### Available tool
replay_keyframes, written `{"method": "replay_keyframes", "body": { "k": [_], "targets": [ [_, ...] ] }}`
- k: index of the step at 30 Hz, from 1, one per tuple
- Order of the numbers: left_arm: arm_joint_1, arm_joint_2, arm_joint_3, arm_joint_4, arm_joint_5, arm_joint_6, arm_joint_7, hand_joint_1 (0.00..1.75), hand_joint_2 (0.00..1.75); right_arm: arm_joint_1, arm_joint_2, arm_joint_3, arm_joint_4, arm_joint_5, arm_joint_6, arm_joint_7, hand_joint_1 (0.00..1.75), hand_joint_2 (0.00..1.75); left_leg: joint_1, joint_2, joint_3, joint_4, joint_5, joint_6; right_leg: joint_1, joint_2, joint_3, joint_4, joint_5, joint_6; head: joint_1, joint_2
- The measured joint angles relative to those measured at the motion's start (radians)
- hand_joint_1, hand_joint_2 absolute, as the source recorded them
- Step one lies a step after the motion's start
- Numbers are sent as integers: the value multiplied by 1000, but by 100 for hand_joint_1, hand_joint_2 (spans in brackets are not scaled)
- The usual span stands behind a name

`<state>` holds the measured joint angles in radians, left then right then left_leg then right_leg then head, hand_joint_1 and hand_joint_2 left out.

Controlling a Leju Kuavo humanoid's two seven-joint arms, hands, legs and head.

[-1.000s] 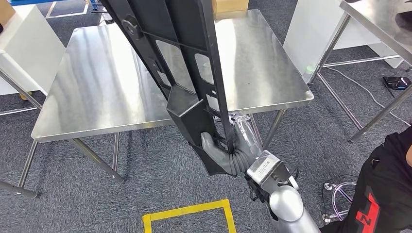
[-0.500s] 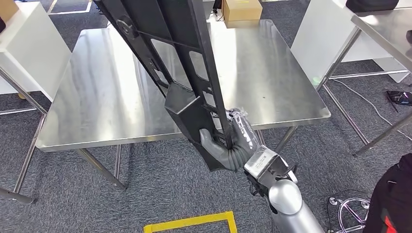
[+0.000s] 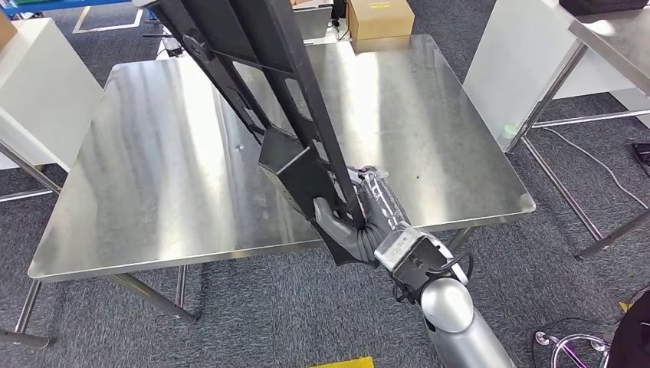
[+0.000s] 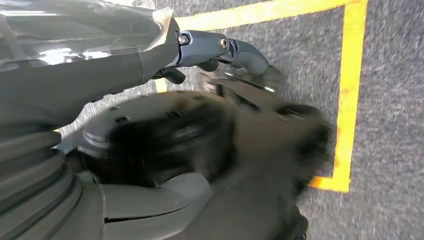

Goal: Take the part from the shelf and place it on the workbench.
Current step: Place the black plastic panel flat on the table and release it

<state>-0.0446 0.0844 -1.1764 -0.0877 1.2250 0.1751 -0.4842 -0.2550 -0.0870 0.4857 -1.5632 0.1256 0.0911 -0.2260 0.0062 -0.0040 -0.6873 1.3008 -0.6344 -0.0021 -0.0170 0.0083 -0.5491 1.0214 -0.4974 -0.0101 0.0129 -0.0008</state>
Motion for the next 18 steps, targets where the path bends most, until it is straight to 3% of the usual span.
{"method": "replay_keyframes", "body": {
  "k": [1,2,5,6,7,10,12,14,15,16,17,18],
  "targets": [
    [1,0,-2,0,0,0,0,0,175,-8,0,1,2,19,-5,6,175,175,1,1,-23,-7,-6,-1,0,2,17,0,-13,1,0,0],
    [1,0,-3,0,1,0,0,0,175,-18,0,2,5,42,-12,14,175,175,2,1,-32,-43,14,2,0,3,36,0,-27,3,0,0],
    [5,3,-5,0,5,0,0,0,175,-61,5,10,19,135,-37,40,175,175,-7,-1,-24,-210,186,24,2,8,85,-3,-69,14,0,0],
    [6,4,-6,0,8,0,0,0,175,-76,8,15,26,165,-42,49,175,175,-11,-2,-18,-239,225,31,3,10,95,-9,-81,19,0,0],
    [6,5,-6,0,10,-1,1,0,175,-90,12,21,32,188,-46,56,175,175,-15,-5,-12,-255,238,37,5,12,106,-9,-86,27,0,0],
    [2,3,-6,0,12,-2,4,0,175,-125,19,33,46,222,-50,66,175,175,-15,-8,36,-279,226,55,7,10,119,23,-72,48,2,0],
    [-1,3,-6,0,13,-2,4,0,175,-147,20,43,56,258,-57,71,175,175,-13,-8,62,-286,217,66,5,5,61,119,-76,51,3,0],
    [-3,4,-6,0,15,-4,5,0,175,-168,20,61,71,329,-68,87,175,175,-13,-10,76,-287,202,72,5,3,-30,228,-121,46,4,0],
    [-3,3,-6,0,16,-4,6,0,175,-182,21,73,82,375,-73,99,175,175,-13,-12,84,-287,193,72,4,3,-66,252,-149,44,4,0],
    [-2,2,-6,0,17,-3,9,0,175,-199,23,89,97,426,-76,112,175,175,-13,-14,94,-287,184,70,4,3,-88,245,-161,46,4,0],
    [-2,1,-6,0,18,-1,13,0,175,-220,27,106,115,476,-77,125,175,175,-13,-16,106,-287,174,68,3,2,-95,209,-149,54,4,0],
    [-3,0,-6,0,19,3,18,0,175,-244,33,126,135,520,-75,138,175,175,-13,-17,119,-287,164,65,2,2,-90,149,-108,69,4,0]
  ]
}}
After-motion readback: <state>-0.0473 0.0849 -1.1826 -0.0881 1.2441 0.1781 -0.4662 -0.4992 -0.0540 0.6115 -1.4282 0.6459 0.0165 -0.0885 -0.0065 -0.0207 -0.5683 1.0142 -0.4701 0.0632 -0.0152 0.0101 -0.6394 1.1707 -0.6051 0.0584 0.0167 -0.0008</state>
